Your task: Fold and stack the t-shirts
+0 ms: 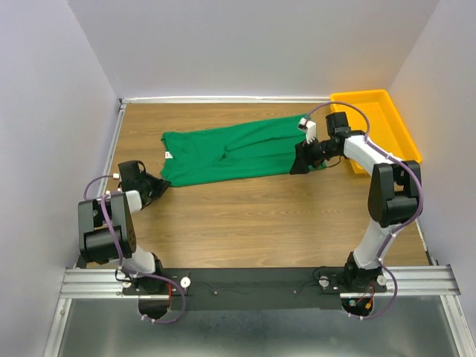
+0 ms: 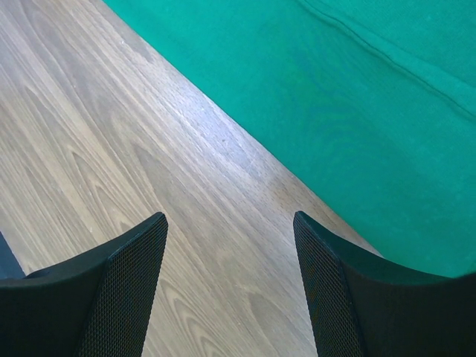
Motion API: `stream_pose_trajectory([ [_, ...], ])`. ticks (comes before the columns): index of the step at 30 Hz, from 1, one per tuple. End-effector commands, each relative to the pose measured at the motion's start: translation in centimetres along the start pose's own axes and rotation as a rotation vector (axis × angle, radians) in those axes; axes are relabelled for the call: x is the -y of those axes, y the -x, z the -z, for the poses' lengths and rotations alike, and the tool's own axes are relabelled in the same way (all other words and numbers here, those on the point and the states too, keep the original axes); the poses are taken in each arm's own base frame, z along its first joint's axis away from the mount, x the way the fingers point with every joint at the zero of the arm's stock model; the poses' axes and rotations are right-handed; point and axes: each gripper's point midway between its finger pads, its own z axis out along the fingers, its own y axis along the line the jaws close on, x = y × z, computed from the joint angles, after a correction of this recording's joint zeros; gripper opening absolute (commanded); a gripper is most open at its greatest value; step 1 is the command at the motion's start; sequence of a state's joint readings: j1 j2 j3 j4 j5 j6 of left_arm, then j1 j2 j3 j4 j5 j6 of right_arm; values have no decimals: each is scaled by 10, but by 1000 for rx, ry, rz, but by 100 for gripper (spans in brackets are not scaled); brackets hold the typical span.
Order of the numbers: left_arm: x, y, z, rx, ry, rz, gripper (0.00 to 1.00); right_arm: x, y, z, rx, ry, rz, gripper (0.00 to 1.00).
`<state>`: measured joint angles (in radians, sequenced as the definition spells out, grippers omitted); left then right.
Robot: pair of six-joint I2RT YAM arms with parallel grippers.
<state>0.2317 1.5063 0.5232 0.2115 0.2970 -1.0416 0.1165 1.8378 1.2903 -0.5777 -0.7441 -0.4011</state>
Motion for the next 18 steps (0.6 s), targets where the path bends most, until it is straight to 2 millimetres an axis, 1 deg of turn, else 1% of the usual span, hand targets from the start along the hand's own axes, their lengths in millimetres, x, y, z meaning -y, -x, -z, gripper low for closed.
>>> stream_pose_trajectory([
  [1,-3,28,-11,64,78,-62,8,-8,8,10,27,-3,36,76],
  [2,-4,31,-12,64,93,-77,6,-7,8,11,25,-8,39,76],
  [3,0,49,-13,98,99,-97,6,-5,9,11,23,-15,51,76],
  [4,0,57,-14,111,108,-111,6,-4,10,11,24,-21,59,76],
  [5,-4,63,-13,112,140,-118,6,-4,9,10,19,-19,65,76],
  [6,2,82,-14,142,147,-150,6,0,14,10,20,-33,100,76],
  [7,2,89,-14,147,160,-163,7,2,15,10,15,-44,125,76],
  [8,-1,92,-14,138,185,-174,9,2,20,8,9,-52,196,77],
  [9,3,106,-15,152,189,-192,11,4,21,7,0,-64,240,77],
  [10,2,110,-15,145,200,-231,18,9,21,6,-21,-95,286,77],
  [11,-1,112,-14,127,220,-244,34,7,24,3,-33,-99,347,77],
  [12,0,116,-13,125,223,-262,41,7,24,1,-48,-107,399,77],
  [13,5,124,-8,132,223,-301,47,12,20,0,-86,-128,497,77],
  [14,10,128,-4,146,219,-323,50,4,18,-6,-114,-123,566,77],
  [15,25,135,10,189,191,-349,54,7,15,-5,-160,-158,662,77],
  [16,32,139,19,217,178,-371,57,4,11,-7,-189,-163,708,77],
  [17,40,142,29,245,160,-404,62,-5,-2,-16,-228,-146,752,77],
  [18,48,146,40,279,145,-419,65,-8,-6,-19,-248,-151,778,77],
])
